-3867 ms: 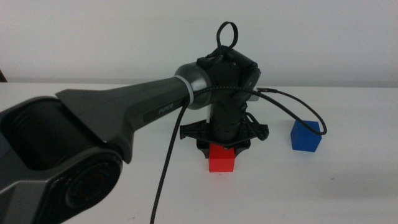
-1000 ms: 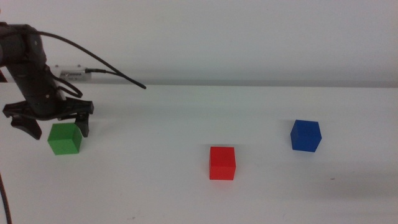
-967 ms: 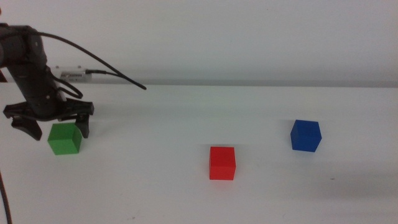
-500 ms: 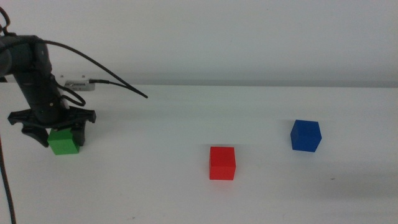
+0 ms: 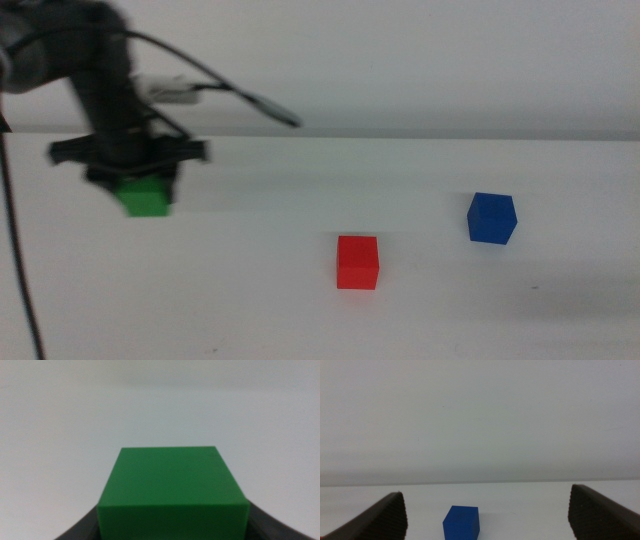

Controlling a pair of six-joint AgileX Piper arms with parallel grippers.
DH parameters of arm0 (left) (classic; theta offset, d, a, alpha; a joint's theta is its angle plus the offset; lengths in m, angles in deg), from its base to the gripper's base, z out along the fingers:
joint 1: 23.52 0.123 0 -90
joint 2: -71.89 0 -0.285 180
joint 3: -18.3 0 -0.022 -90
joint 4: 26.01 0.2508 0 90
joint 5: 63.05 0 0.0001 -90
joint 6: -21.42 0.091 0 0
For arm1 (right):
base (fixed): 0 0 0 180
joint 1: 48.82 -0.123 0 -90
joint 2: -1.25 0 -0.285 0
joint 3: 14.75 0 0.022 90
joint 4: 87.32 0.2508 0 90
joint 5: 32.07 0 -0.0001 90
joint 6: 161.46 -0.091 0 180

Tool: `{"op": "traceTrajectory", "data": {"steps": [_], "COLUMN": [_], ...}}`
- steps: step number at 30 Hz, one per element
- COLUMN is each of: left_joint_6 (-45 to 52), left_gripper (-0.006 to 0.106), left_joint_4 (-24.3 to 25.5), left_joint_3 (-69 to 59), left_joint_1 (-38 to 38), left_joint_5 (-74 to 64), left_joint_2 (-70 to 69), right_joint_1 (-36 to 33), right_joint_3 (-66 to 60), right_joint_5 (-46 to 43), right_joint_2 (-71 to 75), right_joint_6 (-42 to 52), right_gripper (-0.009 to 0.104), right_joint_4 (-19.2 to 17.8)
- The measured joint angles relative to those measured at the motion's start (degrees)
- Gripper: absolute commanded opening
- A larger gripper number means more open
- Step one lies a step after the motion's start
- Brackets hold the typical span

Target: Stack red cubes first, then green, then blue cubes in a specific spot.

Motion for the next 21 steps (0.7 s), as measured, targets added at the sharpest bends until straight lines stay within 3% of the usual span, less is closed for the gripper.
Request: {"op": "traceTrajectory", "data": {"steps": [5, 10, 21], "left_joint_6": [-16.7, -24.3, -30.1], "left_gripper": [-0.002, -0.002, -0.002], "left_joint_4": [1.6, 1.9, -1.0], "left_joint_3": [1.9, 7.9, 13.4], "left_joint_1": [-16.6, -28.2, -33.5], "left_joint_5": [-0.3, -0.5, -0.6], "left_joint_2": [-2.0, 1.3, 7.7], "right_joint_1": [0.0, 0.0, 0.0], "right_joint_3": [0.0, 0.0, 0.0], "right_joint_5": [0.0, 0.0, 0.0], "right_joint_2": [0.0, 0.0, 0.0], "right_joint_6": [0.0, 0.0, 0.0], "right_gripper": [0.085, 0.085, 0.085], "right_joint_4": [0.0, 0.0, 0.0]}}
